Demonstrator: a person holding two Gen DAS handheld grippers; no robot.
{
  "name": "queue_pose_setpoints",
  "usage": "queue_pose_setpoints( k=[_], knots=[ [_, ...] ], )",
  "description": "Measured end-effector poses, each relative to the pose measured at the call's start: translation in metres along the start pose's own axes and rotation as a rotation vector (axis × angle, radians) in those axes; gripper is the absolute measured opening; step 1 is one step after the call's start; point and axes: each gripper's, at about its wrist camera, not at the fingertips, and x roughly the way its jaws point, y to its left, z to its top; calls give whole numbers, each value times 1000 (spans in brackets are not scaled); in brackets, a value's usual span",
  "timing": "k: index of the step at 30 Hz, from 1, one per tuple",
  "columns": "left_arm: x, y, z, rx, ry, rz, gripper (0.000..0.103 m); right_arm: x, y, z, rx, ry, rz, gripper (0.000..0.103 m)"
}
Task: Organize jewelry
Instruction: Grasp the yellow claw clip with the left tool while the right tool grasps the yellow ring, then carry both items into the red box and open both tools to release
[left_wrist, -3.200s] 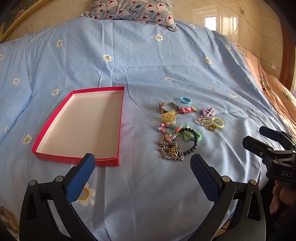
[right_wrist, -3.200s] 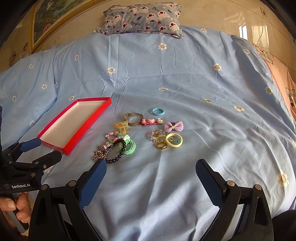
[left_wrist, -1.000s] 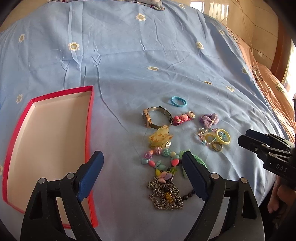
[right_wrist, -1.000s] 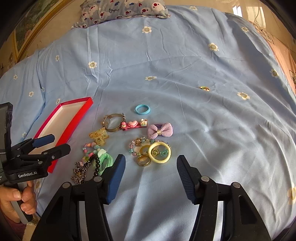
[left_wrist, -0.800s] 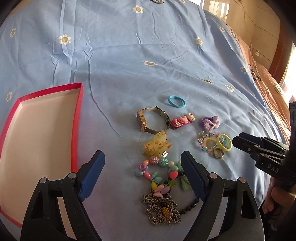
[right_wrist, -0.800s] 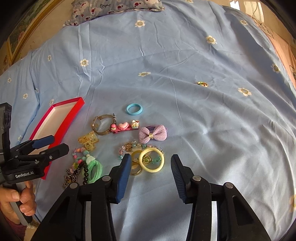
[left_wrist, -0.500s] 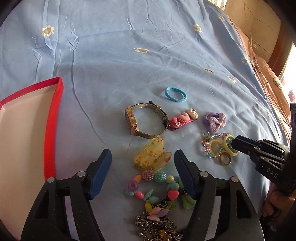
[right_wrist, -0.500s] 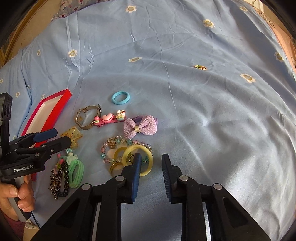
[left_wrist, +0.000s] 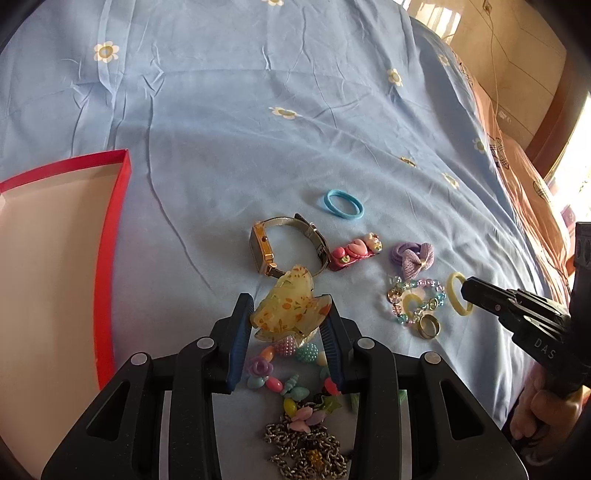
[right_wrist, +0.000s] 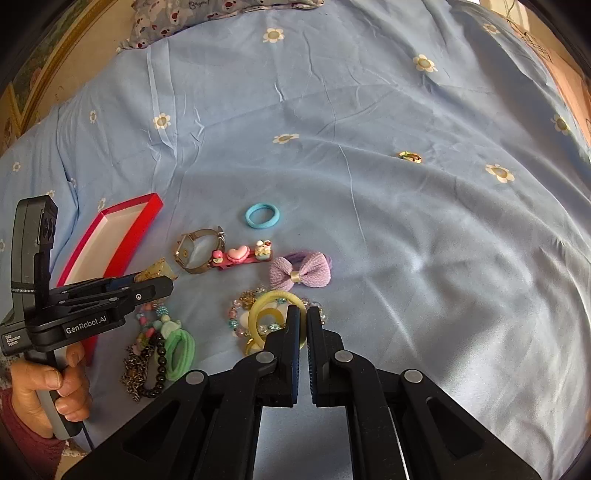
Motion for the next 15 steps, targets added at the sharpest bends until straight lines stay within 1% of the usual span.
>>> queue_pose_setpoints(
  k=[9, 15],
  knots=[
    [-40, 21, -7, -47, -64, 16, 34, 0, 33, 6, -44, -1, 65, 3],
    [-61, 44, -16, -91, -92, 34, 34, 5, 61, 9, -85, 12, 113, 3]
  ],
)
